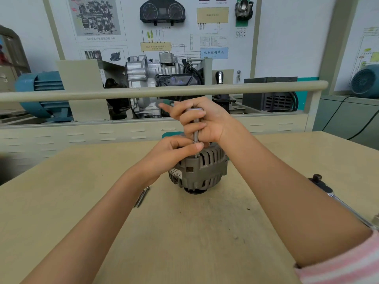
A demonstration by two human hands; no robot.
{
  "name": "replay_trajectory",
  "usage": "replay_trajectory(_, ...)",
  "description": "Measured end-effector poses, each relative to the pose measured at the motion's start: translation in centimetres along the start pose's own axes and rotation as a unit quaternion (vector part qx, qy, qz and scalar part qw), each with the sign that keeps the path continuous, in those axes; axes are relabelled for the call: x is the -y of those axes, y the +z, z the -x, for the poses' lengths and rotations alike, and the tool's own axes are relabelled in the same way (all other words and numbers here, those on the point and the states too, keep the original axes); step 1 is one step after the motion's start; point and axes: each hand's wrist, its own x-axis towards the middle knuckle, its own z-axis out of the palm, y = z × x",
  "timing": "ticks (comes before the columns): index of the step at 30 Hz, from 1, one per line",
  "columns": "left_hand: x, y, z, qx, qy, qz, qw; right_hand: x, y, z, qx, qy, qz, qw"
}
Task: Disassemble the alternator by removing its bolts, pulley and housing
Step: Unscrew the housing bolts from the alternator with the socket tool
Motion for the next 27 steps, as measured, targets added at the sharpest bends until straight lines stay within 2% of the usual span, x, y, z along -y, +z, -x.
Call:
replay_trajectory(2, 0.2, -0.2, -0.1, 0.005, 0.007, -0.003, 1.0, 0.1, 0.0, -0.3, 0.069, 0.035, 0.019, 0.997)
replay_trajectory(4, 0.1, -0.2, 0.0, 0.011, 0.014, -0.003, 1.0, 0.1, -0.1, -0.5, 0.102, 0.053, 0.005, 0.993)
replay_trajectory(7, 0.2, -0.1, 0.0, -0.005, 0.028, -0.009, 1.0, 0.0, -0.2, 0.1, 0.093, 0.031, -0.034, 0.995)
replay_trajectory(9, 0.2, -0.1, 0.0, -0.017, 0.027, -0.021, 0.999, -0.5, 0.3, 0.2, 0.003, -0.042, -0.053, 0.998)
replay_trajectory(10, 0.2, 0.0, 0.0, -0.019, 0.027, -0.025, 0.999, -0.9, 0.7, 0.1, -0.079, -0.1, -0.061, 0.99)
replay_trajectory(11, 0.2, 0.0, 0.0, -0.022, 0.027, -0.029, 0.999, -1.5, 1.0, 0.0, -0.175, -0.174, -0.062, 0.967)
replay_trajectory(12, 0.2, 0.0, 0.0, -0.024, 0.027, -0.036, 0.999, -2.1, 1.2, -0.2, -0.266, -0.262, -0.061, 0.926)
replay_trajectory(13, 0.2, 0.0, 0.0, -0.027, 0.027, -0.043, 0.998, -2.5, 1.4, -0.4, -0.325, -0.329, -0.062, 0.885)
replay_trajectory(14, 0.3, 0.0, 0.0, -0.028, 0.026, -0.047, 0.998, -2.8, 1.5, -0.6, -0.344, -0.361, -0.064, 0.864)
replay_trajectory(16, 0.3, 0.0, 0.0, -0.024, 0.021, -0.046, 0.998, -2.7, 1.8, -0.4, -0.327, -0.34, -0.046, 0.88)
replay_trajectory(18, 0.3, -0.1, 0.0, -0.018, 0.012, -0.037, 0.999, -2.0, 1.7, -0.2, -0.283, -0.258, -0.013, 0.924)
replay_trajectory(21, 0.1, 0.0, 0.0, -0.007, 0.004, -0.02, 1.0, -0.7, 0.8, 0.0, -0.132, -0.088, -0.022, 0.987)
replay_trajectory(24, 0.0, -0.2, 0.1, 0.014, 0.006, -0.013, 1.0, -0.1, -0.1, -0.1, 0.022, 0.01, -0.016, 1.0)
replay_trajectory(27, 0.1, -0.4, 0.0, 0.012, 0.011, -0.017, 1.0, 0.0, -0.2, -0.4, 0.09, 0.047, -0.029, 0.994)
